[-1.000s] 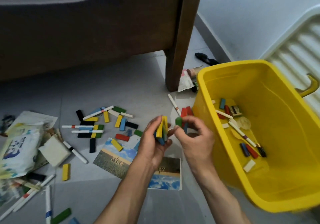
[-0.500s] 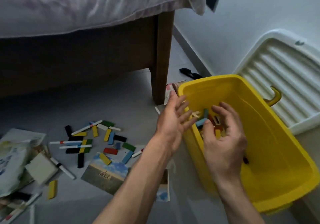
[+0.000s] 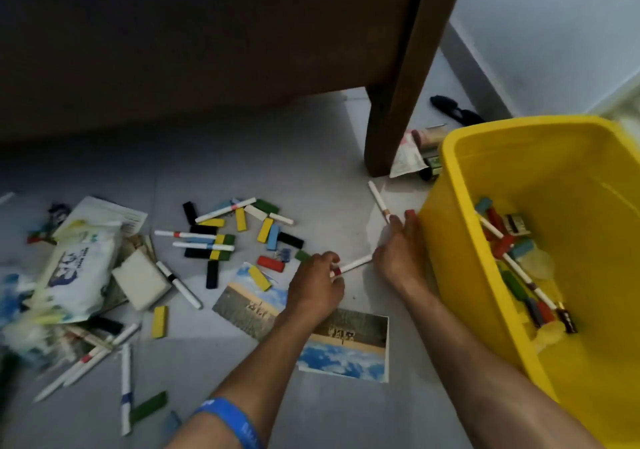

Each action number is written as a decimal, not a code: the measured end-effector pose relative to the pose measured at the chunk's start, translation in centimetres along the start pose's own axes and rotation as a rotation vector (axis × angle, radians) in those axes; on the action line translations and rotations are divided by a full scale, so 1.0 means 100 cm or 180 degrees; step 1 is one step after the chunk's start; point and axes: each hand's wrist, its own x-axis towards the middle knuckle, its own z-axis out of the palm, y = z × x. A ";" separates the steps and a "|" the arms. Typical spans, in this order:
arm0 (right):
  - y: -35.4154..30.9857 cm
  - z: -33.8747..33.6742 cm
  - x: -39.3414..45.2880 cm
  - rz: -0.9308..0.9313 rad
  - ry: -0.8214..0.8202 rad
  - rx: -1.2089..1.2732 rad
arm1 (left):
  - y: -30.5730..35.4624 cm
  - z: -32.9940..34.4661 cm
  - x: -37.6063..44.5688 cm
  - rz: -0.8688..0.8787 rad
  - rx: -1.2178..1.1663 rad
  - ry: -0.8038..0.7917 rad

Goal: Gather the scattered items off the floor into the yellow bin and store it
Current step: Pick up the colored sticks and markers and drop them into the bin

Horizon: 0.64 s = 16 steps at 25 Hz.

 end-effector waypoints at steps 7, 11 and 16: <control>-0.004 0.017 0.029 -0.0138 0.0563 -0.0479 | -0.014 0.019 0.008 0.0207 0.0489 0.0168; -0.011 0.012 0.042 -0.0222 0.0470 -0.0488 | -0.015 0.016 0.005 -0.0585 -0.0604 0.0282; -0.016 0.014 -0.007 -0.0190 0.0148 0.0667 | -0.006 0.010 0.013 -0.1475 -0.2289 0.0551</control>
